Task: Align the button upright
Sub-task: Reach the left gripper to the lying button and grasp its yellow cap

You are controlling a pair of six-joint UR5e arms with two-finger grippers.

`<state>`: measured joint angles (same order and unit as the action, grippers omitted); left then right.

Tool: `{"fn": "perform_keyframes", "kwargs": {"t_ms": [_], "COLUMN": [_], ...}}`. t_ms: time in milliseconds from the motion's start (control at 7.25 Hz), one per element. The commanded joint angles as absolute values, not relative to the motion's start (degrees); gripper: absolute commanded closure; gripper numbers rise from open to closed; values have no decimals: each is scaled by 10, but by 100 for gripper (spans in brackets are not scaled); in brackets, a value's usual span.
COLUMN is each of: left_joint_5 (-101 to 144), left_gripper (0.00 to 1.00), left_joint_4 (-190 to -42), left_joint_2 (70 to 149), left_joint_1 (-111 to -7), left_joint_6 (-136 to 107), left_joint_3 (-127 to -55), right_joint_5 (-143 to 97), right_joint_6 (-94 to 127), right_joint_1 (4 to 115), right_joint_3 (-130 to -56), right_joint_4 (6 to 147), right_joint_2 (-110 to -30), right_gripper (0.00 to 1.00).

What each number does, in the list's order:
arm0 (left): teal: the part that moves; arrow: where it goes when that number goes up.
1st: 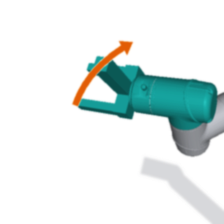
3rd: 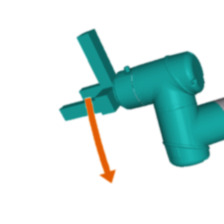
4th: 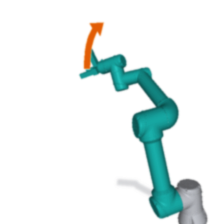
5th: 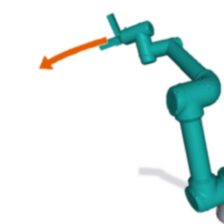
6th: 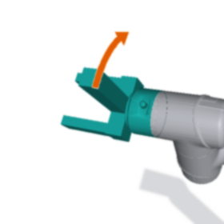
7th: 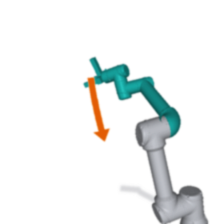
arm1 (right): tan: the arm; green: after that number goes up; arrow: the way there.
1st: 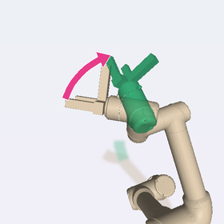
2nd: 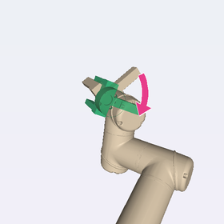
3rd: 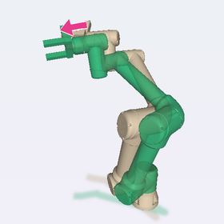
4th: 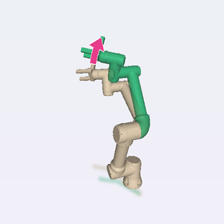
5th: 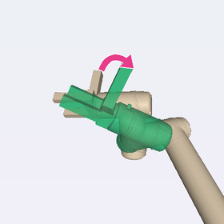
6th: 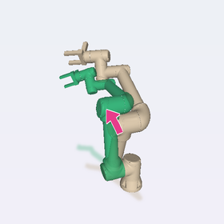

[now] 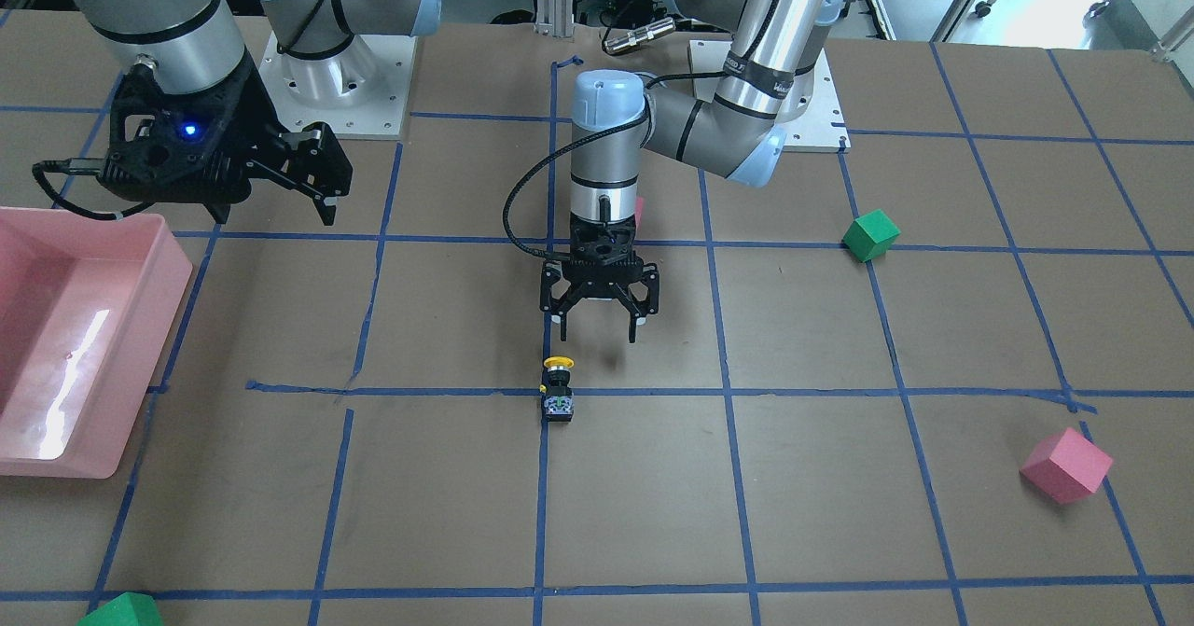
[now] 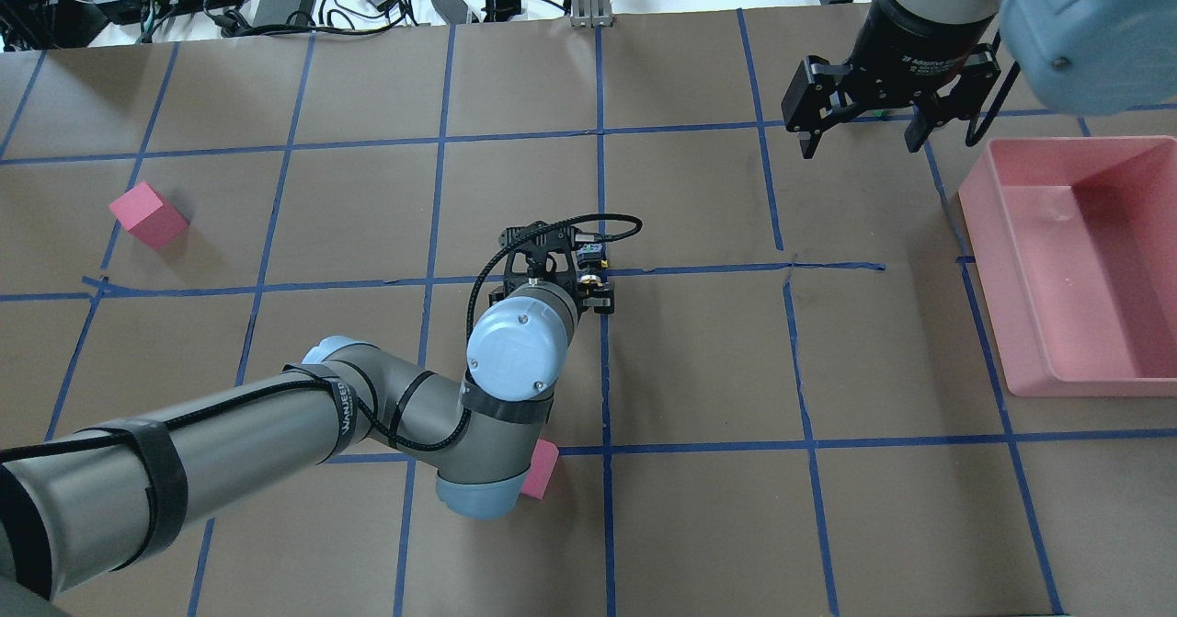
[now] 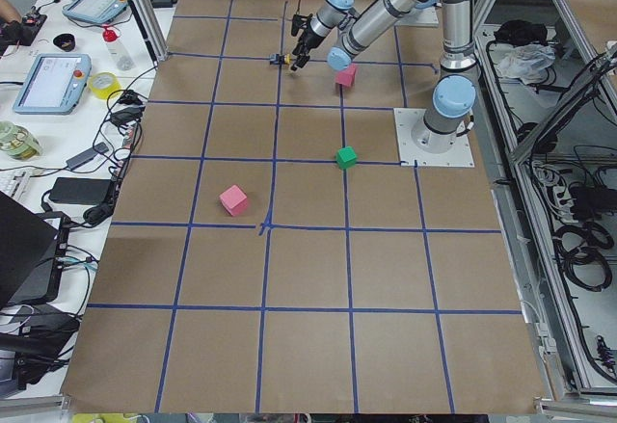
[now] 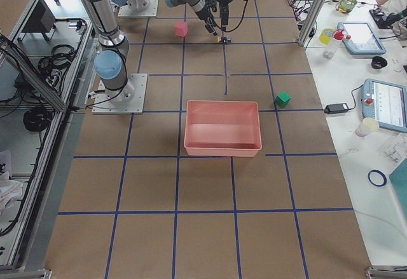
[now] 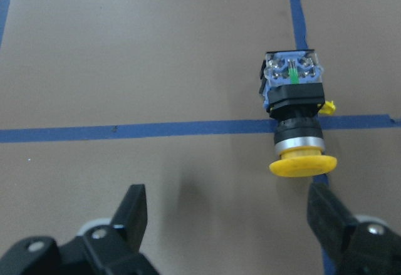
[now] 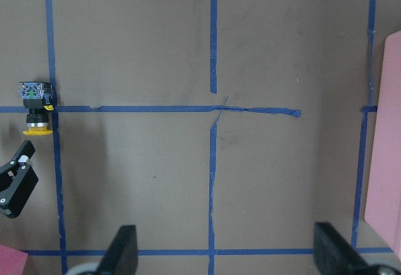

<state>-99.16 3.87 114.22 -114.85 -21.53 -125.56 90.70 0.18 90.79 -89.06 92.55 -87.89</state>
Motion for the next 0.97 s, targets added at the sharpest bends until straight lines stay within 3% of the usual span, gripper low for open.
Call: {"fn": "perform_keyframes", "kwargs": {"t_ms": [0, 414, 828], "left_joint_5": [-966, -1015, -1018], "left_gripper": [14, 22, 22], "left_joint_4": [102, 148, 172], "left_joint_2": [1154, 1201, 1230], "left_joint_1": [-1149, -1149, -1167], "left_joint_6": [-245, -228, -221], "left_joint_3": [-1262, -1266, -1252], "right_joint_5": [907, 907, 907], "right_joint_6": [2, 2, 2], "right_joint_1": [908, 908, 908], "right_joint_3": [-892, -893, -893], "right_joint_4": [925, 925, 925], "right_joint_2": [-879, -879, -879], "right_gripper": [0, 0, 0]}}
